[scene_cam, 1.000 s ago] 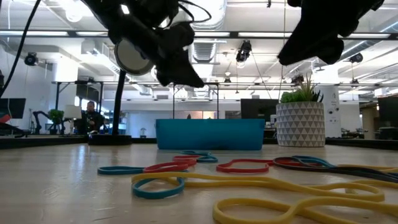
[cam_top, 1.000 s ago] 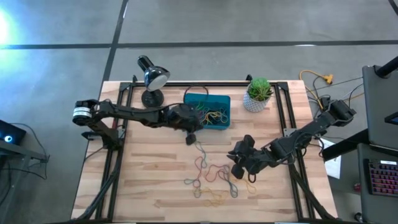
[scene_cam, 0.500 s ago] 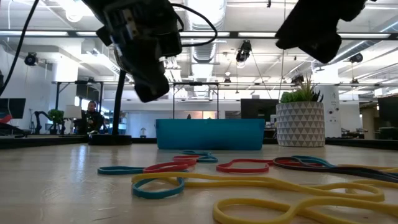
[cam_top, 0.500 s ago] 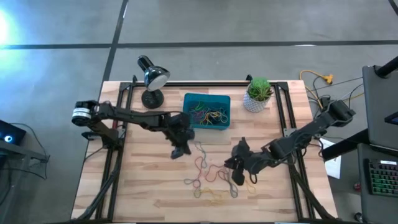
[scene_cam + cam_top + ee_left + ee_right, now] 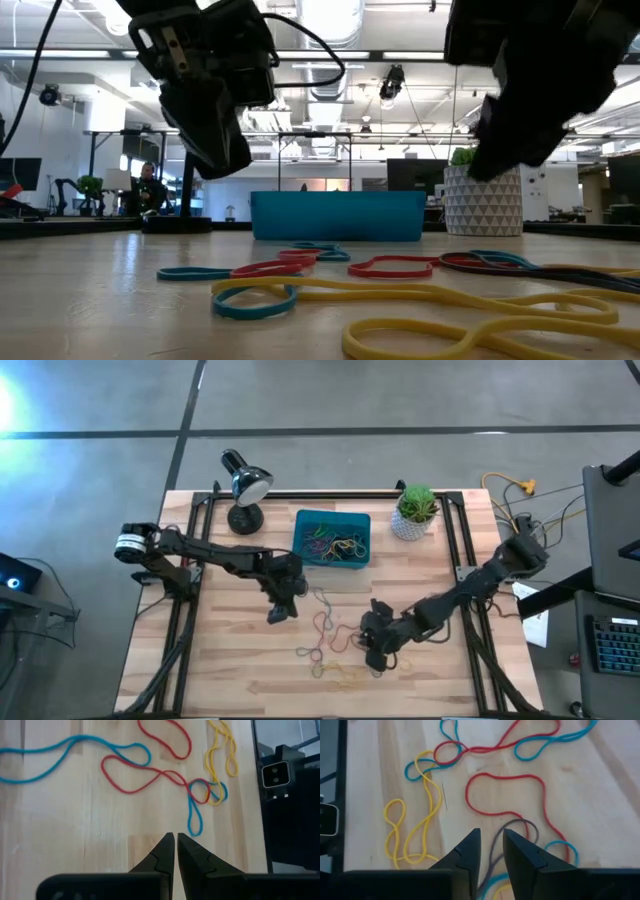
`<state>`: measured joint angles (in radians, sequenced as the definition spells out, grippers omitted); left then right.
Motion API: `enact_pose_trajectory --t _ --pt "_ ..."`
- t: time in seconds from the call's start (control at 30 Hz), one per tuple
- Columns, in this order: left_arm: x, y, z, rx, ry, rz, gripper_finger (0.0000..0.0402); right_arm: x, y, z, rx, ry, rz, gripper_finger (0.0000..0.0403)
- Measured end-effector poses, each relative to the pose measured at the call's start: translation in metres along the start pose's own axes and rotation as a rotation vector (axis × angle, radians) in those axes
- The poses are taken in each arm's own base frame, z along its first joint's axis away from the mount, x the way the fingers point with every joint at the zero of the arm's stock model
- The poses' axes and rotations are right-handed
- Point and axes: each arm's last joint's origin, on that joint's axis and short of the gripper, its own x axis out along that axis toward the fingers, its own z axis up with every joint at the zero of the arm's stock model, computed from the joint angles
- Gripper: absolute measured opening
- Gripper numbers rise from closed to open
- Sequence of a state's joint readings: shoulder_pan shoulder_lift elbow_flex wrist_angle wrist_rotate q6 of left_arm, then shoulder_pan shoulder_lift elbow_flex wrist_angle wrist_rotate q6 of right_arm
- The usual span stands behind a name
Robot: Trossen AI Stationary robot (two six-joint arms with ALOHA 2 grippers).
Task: Pick and place rubber bands into bin
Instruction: Put the purple rubber band into the blue bin
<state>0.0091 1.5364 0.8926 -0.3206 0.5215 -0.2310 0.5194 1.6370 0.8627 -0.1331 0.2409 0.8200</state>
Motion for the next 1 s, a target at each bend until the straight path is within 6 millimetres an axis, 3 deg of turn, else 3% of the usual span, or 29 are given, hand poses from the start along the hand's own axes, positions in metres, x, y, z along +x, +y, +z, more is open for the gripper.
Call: enact_pose_trajectory --t 0.2,0.5,1.0 --pt "0.002 0.003 -0.006 -0.036 0.018 0.008 0.0005 0.02 -0.001 -0.008 -0.005 0.019 -0.013 0.0108" --pt "0.003 0.003 -0.006 -0.03 0.011 0.005 0.0005 0.024 -0.006 -0.01 0.029 -0.016 -0.096 0.0152" --pt "0.004 0.003 -0.005 -0.018 -0.011 0.003 0.0005 0.043 -0.018 -0.013 0.035 0.034 -0.142 0.0123"
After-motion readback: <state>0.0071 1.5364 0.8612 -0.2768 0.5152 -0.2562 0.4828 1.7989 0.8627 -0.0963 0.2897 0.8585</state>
